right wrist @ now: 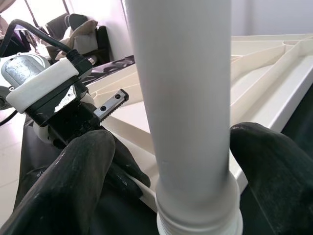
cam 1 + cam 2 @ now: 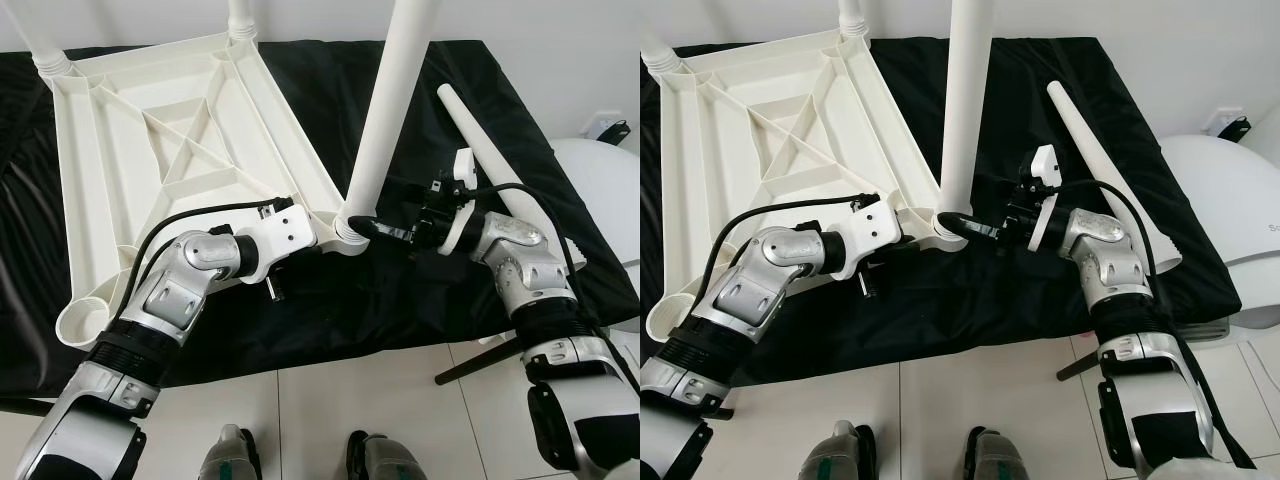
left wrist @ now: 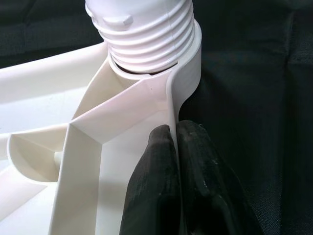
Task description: Building children table
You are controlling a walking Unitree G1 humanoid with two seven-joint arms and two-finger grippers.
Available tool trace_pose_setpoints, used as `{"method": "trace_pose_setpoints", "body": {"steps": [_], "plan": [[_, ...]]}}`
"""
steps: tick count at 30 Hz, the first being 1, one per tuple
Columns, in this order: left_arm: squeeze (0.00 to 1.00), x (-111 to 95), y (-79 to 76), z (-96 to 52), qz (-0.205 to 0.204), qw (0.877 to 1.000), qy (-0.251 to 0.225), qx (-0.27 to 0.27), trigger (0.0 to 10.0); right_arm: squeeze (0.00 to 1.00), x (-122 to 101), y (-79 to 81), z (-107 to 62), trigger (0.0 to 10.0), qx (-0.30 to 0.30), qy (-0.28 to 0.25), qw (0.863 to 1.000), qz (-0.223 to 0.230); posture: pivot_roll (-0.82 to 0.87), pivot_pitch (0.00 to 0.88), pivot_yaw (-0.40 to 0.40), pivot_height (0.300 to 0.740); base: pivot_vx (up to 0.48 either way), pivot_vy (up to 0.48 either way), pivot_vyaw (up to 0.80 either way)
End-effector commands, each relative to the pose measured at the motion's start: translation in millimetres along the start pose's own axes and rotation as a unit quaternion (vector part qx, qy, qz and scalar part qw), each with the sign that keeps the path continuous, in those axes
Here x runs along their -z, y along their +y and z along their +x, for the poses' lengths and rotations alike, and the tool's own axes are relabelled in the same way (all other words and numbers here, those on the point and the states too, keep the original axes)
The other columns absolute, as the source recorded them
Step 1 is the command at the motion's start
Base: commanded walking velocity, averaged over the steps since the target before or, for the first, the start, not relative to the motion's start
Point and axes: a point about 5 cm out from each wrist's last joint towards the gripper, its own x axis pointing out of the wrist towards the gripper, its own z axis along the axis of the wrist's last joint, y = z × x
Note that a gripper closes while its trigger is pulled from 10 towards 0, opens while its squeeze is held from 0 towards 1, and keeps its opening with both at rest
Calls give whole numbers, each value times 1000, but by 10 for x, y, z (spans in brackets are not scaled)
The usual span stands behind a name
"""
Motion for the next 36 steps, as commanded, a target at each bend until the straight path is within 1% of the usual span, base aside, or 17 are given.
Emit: {"method": "trace_pose_setpoints", "body": {"steps": [1, 2, 3, 4, 5, 6, 7, 8, 12, 13, 14, 15, 17, 18, 29, 30, 36], "plan": [[0, 385, -284, 48, -50, 995, 67, 55, 10000, 0, 15, 12, 81, 9608, -1, -7, 1000, -8, 83, 184, 5, 740, 0, 0, 0], [0, 383, -285, 49, -50, 995, 67, 55, 10000, 0, 3, 8, 109, 8863, 2, -14, 1000, -11, 84, 185, 6, 740, 0, 0, 0], [0, 383, -285, 49, -50, 995, 67, 55, 10000, 0, 3, 8, 109, 8863, 2, -14, 1000, -11, 84, 185, 6, 740, 0, 0, 0], [0, 383, -287, 49, -50, 995, 67, 56, 10000, 0, -8, 3, 130, 8510, 3, -20, 1000, -11, 84, 185, 6, 740, 0, 0, 0], [0, 383, -287, 49, -50, 995, 67, 56, 10000, 0, -18, -3, 142, 4863, 2, -22, 1000, -11, 84, 186, 8, 740, 0, 0, 0], [0, 383, -287, 49, -50, 995, 67, 56, 10000, 0, -18, -3, 142, 4863, 2, -22, 1000, -11, 84, 186, 8, 740, 0, 0, 0], [0, 383, -286, 50, -50, 995, 67, 56, 10000, 0, -28, -11, 157, 4471, 3, -25, 1000, -12, 85, 186, 7, 740, 0, 0, 0], [0, 382, -283, 51, -50, 995, 67, 56, 10000, 0, -38, -13, 178, 4941, 1, -28, 1000, -14, 86, 188, 7, 740, 0, 0, 0], [0, 380, -278, 49, -50, 995, 67, 55, 10000, 0, -51, -15, 213, 4745, 0, -32, 999, -16, 88, 189, 7, 740, 0, 0, 0], [0, 381, -277, 46, -51, 995, 67, 54, 10000, 0, -53, -15, 225, 4078, 0, -33, 999, -17, 88, 191, 7, 740, 0, 0, 0], [0, 381, -277, 46, -51, 995, 67, 54, 10000, 0, -53, -15, 225, 4078, 0, -33, 999, -17, 88, 191, 7, 740, 0, 0, 0], [0, 383, -280, 42, -51, 995, 67, 54, 10000, 0, -51, -16, 236, 2118, -2, -33, 999, -18, 89, 193, 6, 740, 0, 0, 0], [0, 383, -280, 39, -52, 995, 67, 54, 10000, 0, -48, -17, 243, 2196, -3, -32, 999, -19, 87, 195, 6, 740, 0, 0, 0], [0, 384, -281, 38, -52, 995, 67, 54, 10000, 0, -44, -17, 246, 118, -5, -32, 999, -19, 87, 195, 5, 740, 0, 0, 0], [0, 385, -283, 43, -54, 995, 66, 53, 10000, 0, -53, 44, 272, 0, -16, -40, 999, -19, 81, 201, 0, 740, 0, 0, 0], [0, 385, -283, 42, -55, 995, 66, 52, 10000, 0, -51, 59, 277, 10000, -13, -40, 999, -20, 80, 201, 1, 740, 0, 0, 0], [0, 387, -285, 40, -54, 995, 67, 52, 10000, 0, -32, 85, 275, 10000, 3, -36, 999, -19, 77, 202, 0, 740, 0, 0, 0]]}}
